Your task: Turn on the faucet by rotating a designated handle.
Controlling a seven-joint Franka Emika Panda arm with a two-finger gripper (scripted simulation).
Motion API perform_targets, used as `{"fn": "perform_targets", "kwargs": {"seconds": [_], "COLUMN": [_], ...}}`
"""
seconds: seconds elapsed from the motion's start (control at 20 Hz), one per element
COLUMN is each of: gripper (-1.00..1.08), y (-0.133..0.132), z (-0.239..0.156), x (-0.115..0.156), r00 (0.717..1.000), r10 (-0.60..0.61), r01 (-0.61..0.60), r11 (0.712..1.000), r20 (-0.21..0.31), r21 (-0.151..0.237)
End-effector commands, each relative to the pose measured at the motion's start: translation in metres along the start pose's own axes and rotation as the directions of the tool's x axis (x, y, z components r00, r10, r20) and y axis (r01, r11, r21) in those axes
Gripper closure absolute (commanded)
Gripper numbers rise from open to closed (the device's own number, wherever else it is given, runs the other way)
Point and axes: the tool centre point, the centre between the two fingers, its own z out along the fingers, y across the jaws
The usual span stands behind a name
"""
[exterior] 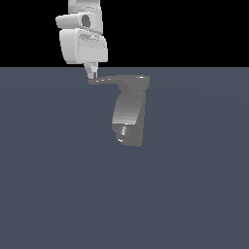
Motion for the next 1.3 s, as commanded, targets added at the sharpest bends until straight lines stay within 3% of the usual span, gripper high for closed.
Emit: {"fn": "perform_targets", "kwargs": {"seconds": [0.0,1.25], "gripper": [1.08,1.08], "y": [0.005,0.066], "z": [0.001,0.007], "x": [0.005,0.054], "r00": [1.0,1.0], "r10": [0.001,0.006], "r01": [-0.001,-0.006], "r11": [1.0,1.0], "r20": [-0.002,-0.008], "r21": [-0.003,-0.02]}}
